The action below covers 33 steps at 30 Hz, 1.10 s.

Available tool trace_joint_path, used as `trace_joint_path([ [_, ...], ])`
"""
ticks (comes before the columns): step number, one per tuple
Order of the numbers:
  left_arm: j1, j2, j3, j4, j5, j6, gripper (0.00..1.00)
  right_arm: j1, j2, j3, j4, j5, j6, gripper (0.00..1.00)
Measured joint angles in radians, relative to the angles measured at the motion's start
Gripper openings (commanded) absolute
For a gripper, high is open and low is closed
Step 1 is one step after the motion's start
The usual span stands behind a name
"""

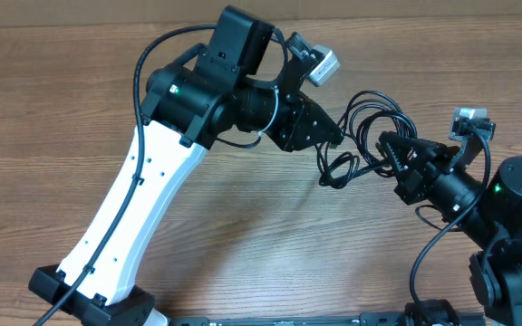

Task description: Untangle cables

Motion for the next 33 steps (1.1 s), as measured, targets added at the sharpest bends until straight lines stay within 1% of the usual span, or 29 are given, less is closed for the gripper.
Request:
trace_joint_path([
  [1,0.000,0.000,0.000,0.000,0.003,0.000,0.24,0.000,0.000,0.000,0.000,0.000,0.000,0.04],
  [2,0.000,0.000,0.000,0.000,0.005,0.000,0.37,0.000,0.000,0.000,0.000,0.000,0.000,0.04],
  [5,-0.007,0.000,0.000,0.002,0.008,-0.001,0.73,0.000,0.000,0.000,0.000,0.000,0.001,0.04],
  [9,-0.027,0.000,0.000,0.005,0.011,-0.008,0.73,0.000,0.000,0.000,0.001,0.000,0.000,0.04],
  [11,-0.042,0.000,0.000,0.009,0.012,-0.008,0.68,0.000,0.000,0.000,0.001,0.000,0.000,0.04],
  [13,-0.059,0.000,0.000,0.025,0.014,-0.009,0.66,0.000,0.000,0.000,0.002,-0.001,0.000,0.04],
  [14,-0.064,0.000,0.000,0.030,0.014,-0.009,0.63,0.000,0.000,0.000,0.002,-0.002,0.000,0.04],
  [15,-0.071,0.000,0.000,0.037,0.013,-0.010,0.56,0.000,0.000,0.000,0.002,-0.002,0.001,0.04],
  [16,-0.076,0.000,0.000,0.043,0.011,-0.011,0.53,0.000,0.000,0.000,0.004,-0.006,0.000,0.04],
  [17,-0.081,0.000,0.000,0.048,0.006,-0.013,0.47,0.000,0.000,0.000,0.008,-0.011,0.000,0.04],
  [21,-0.085,0.000,0.000,0.061,-0.018,-0.012,0.29,0.000,0.000,0.000,0.008,-0.035,0.000,0.04],
  [22,-0.085,0.000,0.000,0.063,-0.021,-0.013,0.28,0.000,0.000,0.000,0.008,-0.039,0.001,0.04],
  [25,-0.085,0.000,0.000,0.065,-0.032,-0.009,0.29,0.000,0.000,0.000,0.008,-0.046,0.000,0.04],
  [29,-0.085,0.000,0.000,0.065,-0.036,-0.008,0.34,0.000,0.000,0.000,0.009,-0.047,0.000,0.04],
  [30,-0.085,0.000,0.000,0.064,-0.036,-0.008,0.37,0.000,0.000,0.000,0.009,-0.047,0.000,0.04],
  [31,-0.085,0.000,0.000,0.062,-0.036,-0.008,0.46,0.000,0.000,0.000,0.010,-0.047,0.000,0.04],
  [32,-0.085,0.000,0.000,0.056,-0.040,-0.006,0.50,0.000,0.000,0.000,0.013,-0.047,0.000,0.04],
  [33,-0.085,0.000,0.000,0.051,-0.042,-0.011,0.51,0.000,0.000,0.000,0.017,-0.047,0.000,0.04],
])
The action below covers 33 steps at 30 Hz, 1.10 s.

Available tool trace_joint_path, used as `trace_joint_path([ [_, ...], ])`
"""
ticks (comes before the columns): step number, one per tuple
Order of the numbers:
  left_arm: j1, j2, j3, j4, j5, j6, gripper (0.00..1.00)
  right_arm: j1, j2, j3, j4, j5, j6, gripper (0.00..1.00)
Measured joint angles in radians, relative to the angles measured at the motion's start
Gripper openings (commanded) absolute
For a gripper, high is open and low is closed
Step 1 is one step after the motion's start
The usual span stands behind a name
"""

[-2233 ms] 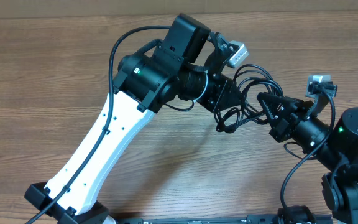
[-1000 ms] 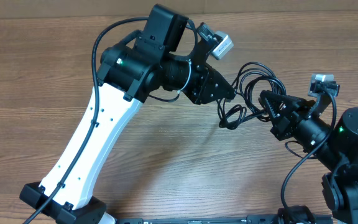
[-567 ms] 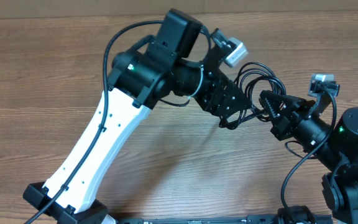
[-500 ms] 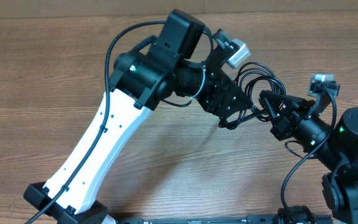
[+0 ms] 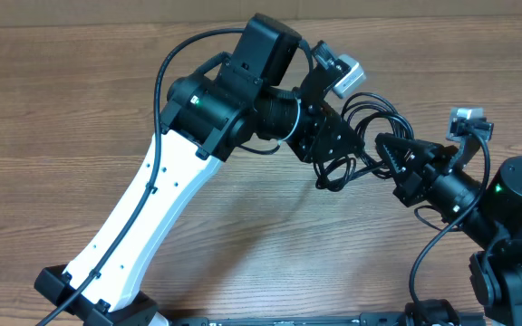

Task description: Untangle cables

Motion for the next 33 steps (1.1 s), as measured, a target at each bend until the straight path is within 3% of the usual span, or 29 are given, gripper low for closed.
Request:
trace_joint_path([
  [6,0.008,0.000,0.000,-0.043,-0.065,-0.019,0.50,0.000,0.000,0.000,0.055,-0.024,0.002,0.04],
  [12,0.016,0.000,0.000,0.016,-0.077,-0.029,0.46,0.000,0.000,0.000,0.060,-0.040,0.003,0.04],
  [15,0.016,0.000,0.000,0.048,-0.066,-0.032,0.35,0.000,0.000,0.000,0.056,-0.045,0.003,0.04],
  [19,0.016,0.000,0.000,0.057,-0.057,-0.038,0.07,0.000,0.000,0.000,0.055,-0.057,0.003,0.04],
  [20,0.016,0.000,0.000,0.056,-0.056,-0.043,0.04,0.000,0.000,0.000,0.055,-0.060,0.004,0.04],
  [33,0.016,0.000,0.000,0.047,-0.034,-0.047,0.04,0.000,0.000,0.000,0.052,-0.065,0.003,0.04],
])
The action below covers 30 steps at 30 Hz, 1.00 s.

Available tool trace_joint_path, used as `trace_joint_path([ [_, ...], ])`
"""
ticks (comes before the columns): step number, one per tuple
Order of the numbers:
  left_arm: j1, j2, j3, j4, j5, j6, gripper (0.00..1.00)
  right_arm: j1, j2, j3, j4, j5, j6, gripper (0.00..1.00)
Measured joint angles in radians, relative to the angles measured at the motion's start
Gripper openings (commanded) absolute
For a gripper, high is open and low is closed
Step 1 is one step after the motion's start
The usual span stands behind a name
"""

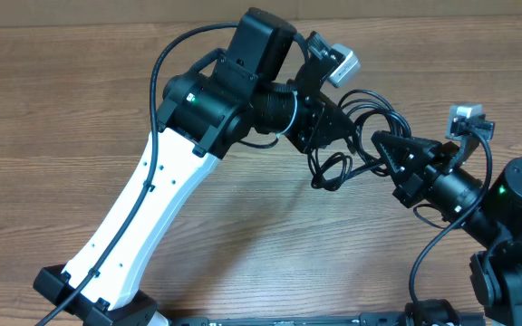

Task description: Untangle cables

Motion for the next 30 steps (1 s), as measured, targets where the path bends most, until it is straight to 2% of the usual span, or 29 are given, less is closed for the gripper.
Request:
trace_joint_path([
  [7,0.010,0.000,0.000,-0.061,0.034,0.063,0.04,0.000,0.000,0.000,-0.062,0.005,-0.042,0.04],
  [14,0.047,0.000,0.000,-0.057,0.184,0.135,0.04,0.000,0.000,0.000,-0.116,0.058,-0.077,0.04],
  [21,0.112,0.002,0.000,-0.032,0.364,0.153,0.04,0.001,0.000,0.000,-0.124,0.058,-0.100,0.04],
  [30,0.197,0.013,0.000,-0.031,0.438,0.154,0.04,0.008,-0.002,0.000,-0.140,0.046,-0.116,0.04],
])
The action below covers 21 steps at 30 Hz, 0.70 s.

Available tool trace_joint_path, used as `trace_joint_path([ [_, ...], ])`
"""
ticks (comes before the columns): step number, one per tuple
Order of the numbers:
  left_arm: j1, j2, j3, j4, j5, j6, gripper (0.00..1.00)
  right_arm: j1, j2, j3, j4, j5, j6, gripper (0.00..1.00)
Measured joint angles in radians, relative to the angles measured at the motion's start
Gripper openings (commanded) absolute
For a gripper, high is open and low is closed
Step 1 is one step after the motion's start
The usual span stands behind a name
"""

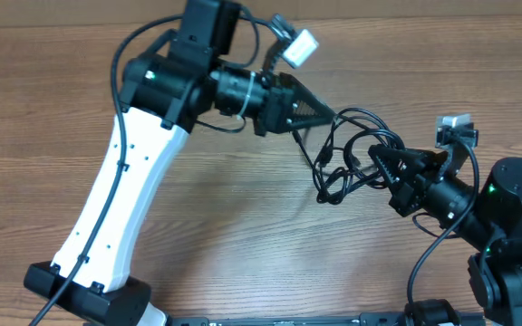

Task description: Untangle cables

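Note:
A tangle of thin black cable [350, 152] lies in loops on the wooden table [243, 226] between the two arms. My left gripper [331, 115] reaches in from the upper left, its fingers closed to a point on a strand at the top of the bundle. From there a strand runs down to a small knot [327, 186]. My right gripper [377, 161] comes in from the lower right, shut on the loops at the bundle's right side. The cable ends are hidden in the tangle.
The left arm's white link [120, 190] crosses the table's left half down to its base [80, 285]. The right arm's black body [506, 217] fills the lower right corner. Bare wood lies at the far left and along the front.
My left gripper has drawn back to the left and a little up with a strand in it. The bundle now hangs more stretched below it. The right gripper has shifted slightly left.
My left gripper stood at the bundle's left edge while the right held its right side. Then the left was deeper in the loops. It then sat over the bundle's top, and now it is pulled back left with a strand drawn out.

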Motion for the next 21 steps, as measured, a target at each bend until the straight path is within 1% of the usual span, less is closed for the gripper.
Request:
trace_joint_path([
  [2,0.023,0.000,0.000,0.000,0.008,0.000,0.10,0.000,0.000,0.000,-0.002,0.000,0.000,0.04],
  [5,0.071,0.000,0.000,0.002,0.016,0.004,0.12,-0.004,0.000,0.000,-0.017,0.029,0.001,0.04],
  [9,0.134,0.000,0.000,0.001,0.013,0.006,0.27,-0.008,0.003,0.000,-0.019,0.058,0.002,0.04],
  [10,0.144,0.000,0.000,0.000,0.013,0.005,0.29,-0.008,0.003,0.000,-0.019,0.060,0.001,0.04],
  [15,0.153,0.000,0.000,-0.011,0.006,0.006,0.36,-0.008,0.003,0.000,-0.020,0.066,0.001,0.04],
  [19,0.146,0.000,0.000,-0.043,0.006,0.008,0.36,-0.008,0.003,0.000,-0.019,0.069,0.001,0.04],
  [21,0.136,0.000,0.000,-0.072,0.006,0.029,0.38,-0.008,0.003,0.000,-0.019,0.069,0.001,0.04],
])
